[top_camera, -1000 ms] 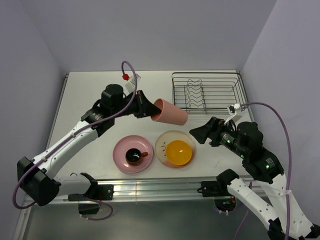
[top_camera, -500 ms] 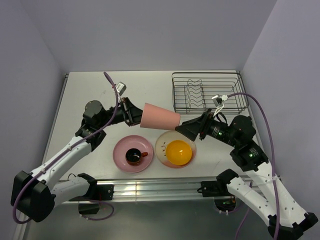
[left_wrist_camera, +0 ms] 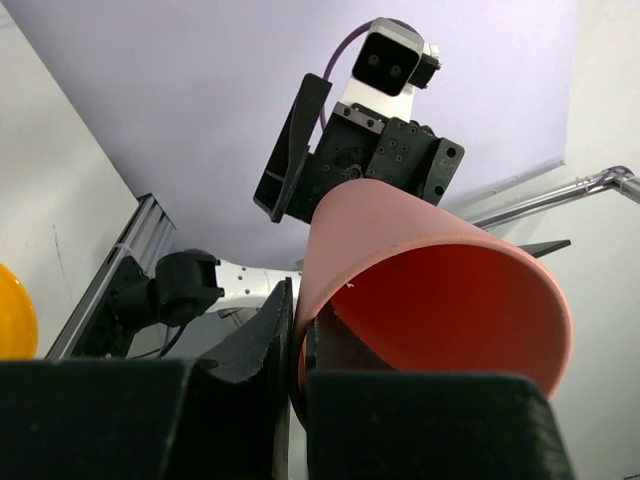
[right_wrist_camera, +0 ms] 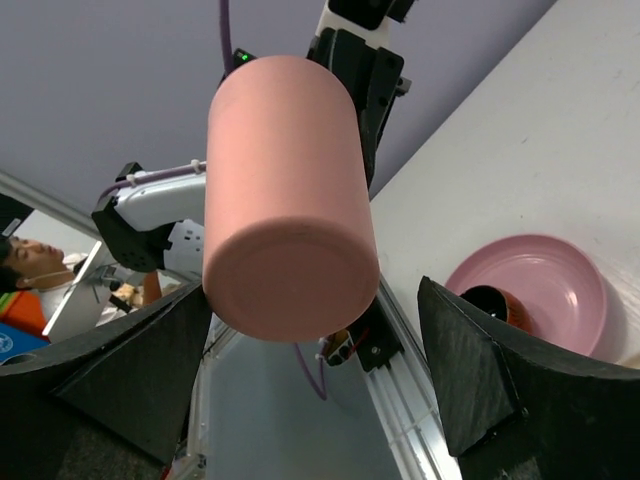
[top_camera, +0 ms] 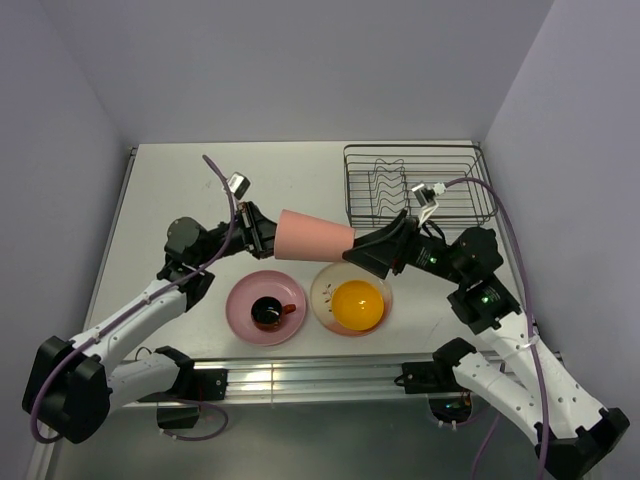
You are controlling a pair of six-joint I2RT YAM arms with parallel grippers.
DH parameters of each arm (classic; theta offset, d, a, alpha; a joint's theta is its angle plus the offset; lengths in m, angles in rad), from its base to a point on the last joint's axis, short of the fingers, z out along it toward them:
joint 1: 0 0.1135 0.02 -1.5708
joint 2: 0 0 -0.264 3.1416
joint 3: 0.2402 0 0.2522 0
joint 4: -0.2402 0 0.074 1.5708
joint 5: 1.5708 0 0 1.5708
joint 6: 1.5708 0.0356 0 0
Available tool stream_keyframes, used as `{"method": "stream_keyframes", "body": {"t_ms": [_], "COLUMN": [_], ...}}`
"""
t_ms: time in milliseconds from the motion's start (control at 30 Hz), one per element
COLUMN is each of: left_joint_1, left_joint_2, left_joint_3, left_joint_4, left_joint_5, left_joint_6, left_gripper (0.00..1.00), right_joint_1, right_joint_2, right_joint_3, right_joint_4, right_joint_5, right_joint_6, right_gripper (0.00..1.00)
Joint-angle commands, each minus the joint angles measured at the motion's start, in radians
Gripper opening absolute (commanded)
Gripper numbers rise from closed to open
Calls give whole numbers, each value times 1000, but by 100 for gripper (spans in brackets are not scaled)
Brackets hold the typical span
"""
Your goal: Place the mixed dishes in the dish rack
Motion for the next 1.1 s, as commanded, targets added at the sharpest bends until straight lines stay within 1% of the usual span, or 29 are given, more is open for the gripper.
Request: {"method": "stream_keyframes", "body": {"t_ms": [0, 200, 267, 300, 333, 600, 867, 1067], "left_joint_1": [-3, -9, -9, -11, -19, -72, -132, -169], "left_joint_2": [-28, -49, -57, -65, -71, -85, -91, -60], "left_joint_3": [-26, -95, -124, -133, -144, -230, -241, -258], "left_joint_4": [137, 231, 269, 279, 291, 394, 355, 383], "left_joint_5": [-30, -129, -159, -173, -214, -370, -455, -489], "left_joint_6": [-36, -82, -104, -111, -117, -179, -173, -177], "left_gripper": [0, 0, 0, 0, 0, 0, 0, 0], "right_joint_1": [1, 4, 5, 7, 16, 68, 116, 134], "right_joint_2": [-3, -25, -11, -8, -8, 35, 104, 120], "right_joint_3": [-18, -85, -99, -107, -126, -190, -144, -133], "right_joint_4": [139, 276, 302, 343, 363, 579, 617, 644], "right_joint_5": [29, 90, 89, 86, 101, 128, 168, 207], "right_joint_6": [32, 87, 102, 109, 116, 141, 98, 79], "right_gripper": [89, 89, 89, 89, 89, 89, 90, 89]}}
